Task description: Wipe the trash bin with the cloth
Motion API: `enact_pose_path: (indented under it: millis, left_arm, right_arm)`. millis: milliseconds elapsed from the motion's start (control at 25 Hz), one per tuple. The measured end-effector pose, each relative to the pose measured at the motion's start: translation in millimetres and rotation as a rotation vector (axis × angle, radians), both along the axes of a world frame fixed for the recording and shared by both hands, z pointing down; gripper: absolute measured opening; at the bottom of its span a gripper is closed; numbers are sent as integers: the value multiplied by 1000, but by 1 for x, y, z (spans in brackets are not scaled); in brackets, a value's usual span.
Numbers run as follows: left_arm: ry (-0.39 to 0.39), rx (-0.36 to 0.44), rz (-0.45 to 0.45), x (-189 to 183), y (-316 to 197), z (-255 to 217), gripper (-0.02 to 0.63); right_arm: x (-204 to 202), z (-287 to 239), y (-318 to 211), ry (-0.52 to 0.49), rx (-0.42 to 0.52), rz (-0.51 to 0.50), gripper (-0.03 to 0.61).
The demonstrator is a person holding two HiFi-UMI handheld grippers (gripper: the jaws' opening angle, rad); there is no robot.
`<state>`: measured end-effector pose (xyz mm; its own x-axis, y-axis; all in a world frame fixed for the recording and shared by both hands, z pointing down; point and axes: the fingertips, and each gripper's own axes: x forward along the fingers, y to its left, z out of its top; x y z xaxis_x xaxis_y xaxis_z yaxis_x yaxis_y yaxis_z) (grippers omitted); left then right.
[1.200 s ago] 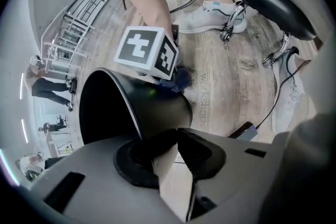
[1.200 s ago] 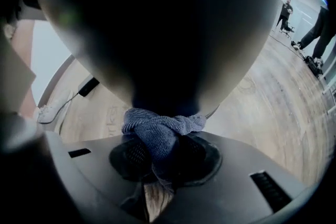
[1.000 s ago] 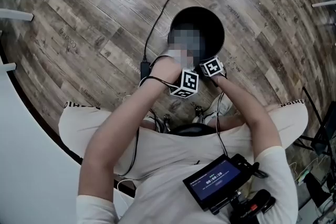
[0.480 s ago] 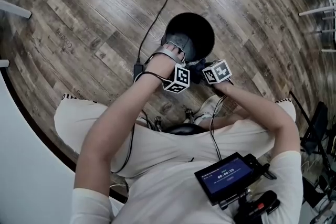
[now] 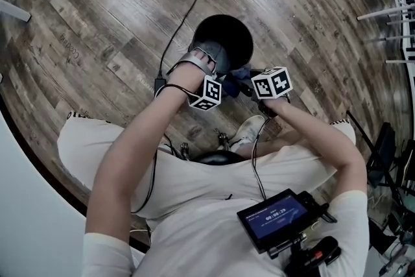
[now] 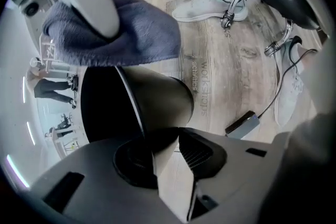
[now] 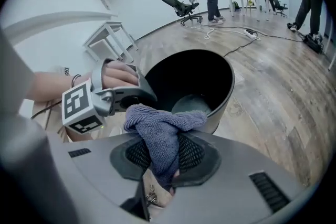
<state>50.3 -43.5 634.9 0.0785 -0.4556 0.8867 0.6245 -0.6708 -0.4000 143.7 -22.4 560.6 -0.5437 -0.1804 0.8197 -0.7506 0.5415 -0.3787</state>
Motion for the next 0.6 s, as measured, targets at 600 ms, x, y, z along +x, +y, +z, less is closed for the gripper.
enact_pose_path:
  millis: [600]
  left_arm:
    - [-20, 9, 17, 6, 5, 2, 118]
  right_arm:
    - [2, 110, -2, 106, -27, -130, 97]
